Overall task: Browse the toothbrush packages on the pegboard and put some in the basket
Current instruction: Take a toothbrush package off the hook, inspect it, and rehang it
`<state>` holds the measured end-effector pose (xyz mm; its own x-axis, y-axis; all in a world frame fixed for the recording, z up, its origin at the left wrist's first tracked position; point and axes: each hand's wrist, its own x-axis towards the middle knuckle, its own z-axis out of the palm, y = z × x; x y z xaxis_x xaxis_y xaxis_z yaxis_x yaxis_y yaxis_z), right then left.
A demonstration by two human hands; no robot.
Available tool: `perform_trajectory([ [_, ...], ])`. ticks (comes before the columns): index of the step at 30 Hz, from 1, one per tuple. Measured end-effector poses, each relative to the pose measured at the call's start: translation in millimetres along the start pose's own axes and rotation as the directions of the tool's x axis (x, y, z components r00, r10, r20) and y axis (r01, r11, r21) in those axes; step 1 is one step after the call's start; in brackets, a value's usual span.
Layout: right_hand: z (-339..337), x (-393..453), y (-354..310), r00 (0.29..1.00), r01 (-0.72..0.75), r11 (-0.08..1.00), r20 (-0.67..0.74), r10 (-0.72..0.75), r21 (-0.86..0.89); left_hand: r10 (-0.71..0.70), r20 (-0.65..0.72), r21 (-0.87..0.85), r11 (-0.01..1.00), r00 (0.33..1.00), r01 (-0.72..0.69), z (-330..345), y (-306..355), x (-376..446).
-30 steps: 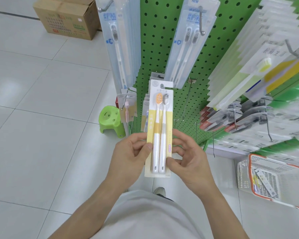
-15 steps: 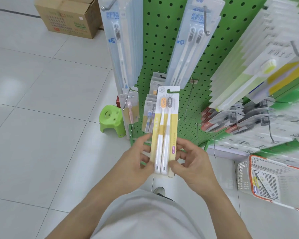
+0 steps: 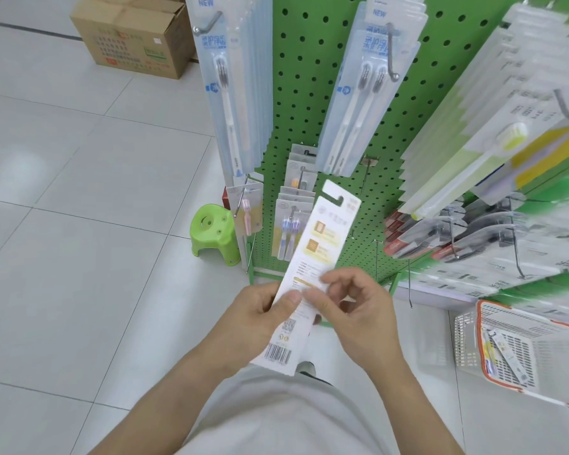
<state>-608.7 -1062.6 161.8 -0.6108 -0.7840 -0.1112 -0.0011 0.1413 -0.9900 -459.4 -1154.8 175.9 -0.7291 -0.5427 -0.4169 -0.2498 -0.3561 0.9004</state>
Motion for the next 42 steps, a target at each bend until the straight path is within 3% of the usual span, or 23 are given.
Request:
perform_trajectory([
  [3,-7.0,12.9,-4.3,0.997,-0.014,0.999,-0.071,0.018,0.051,-0.096,0.136,-0.013,0.995,0.986,0.099,-4.5,-1.1,0.6],
  [6,-14.2,23.7,-10.3,0.996,-0.051,0.993,-0.063,0.058,0.106,-0.086,0.235,0.100,0.993,0.968,0.064,-7.2,-7.2,0.8],
  [8,-14.6,27.1,-12.2,0.999,-0.034,0.994,-0.020,0.036,0.103,-0.029,0.174,0.081,0.997,0.984,0.015,-2.6,-6.4,1.6],
  [10,-11.5,26.8,-13.5,0.999,-0.027,0.993,0.021,0.024,0.114,0.063,-0.004,0.031,0.998,0.998,-0.063,2.4,-0.2,4.2],
  [12,-9.2,26.1,-14.9,0.998,-0.048,0.989,0.055,0.041,0.141,0.139,-0.173,0.034,0.990,0.975,-0.135,5.5,8.4,8.1],
  [14,-8.3,27.3,-17.2,0.996,-0.065,0.986,0.075,0.054,0.150,0.190,-0.225,0.062,0.982,0.956,-0.181,7.0,13.9,10.3],
  [26,-4.8,39.8,-35.1,0.998,-0.018,0.995,0.051,0.023,-0.093,0.245,-0.157,0.171,0.961,0.957,-0.218,12.5,15.8,1.7],
  [31,-8.9,37.4,-34.9,0.991,-0.038,0.998,0.126,0.044,-0.055,0.226,-0.145,0.185,0.963,0.963,-0.198,11.0,14.6,2.3],
  [37,-10.9,32.7,-21.4,0.989,-0.076,0.997,0.123,0.077,-0.016,0.175,-0.140,0.159,0.976,0.975,-0.152,8.0,14.2,5.6],
  [42,-16.0,26.7,-16.1,0.985,-0.102,0.995,0.136,0.103,-0.017,0.102,0.002,0.187,0.977,0.995,-0.101,6.7,10.3,3.2],
])
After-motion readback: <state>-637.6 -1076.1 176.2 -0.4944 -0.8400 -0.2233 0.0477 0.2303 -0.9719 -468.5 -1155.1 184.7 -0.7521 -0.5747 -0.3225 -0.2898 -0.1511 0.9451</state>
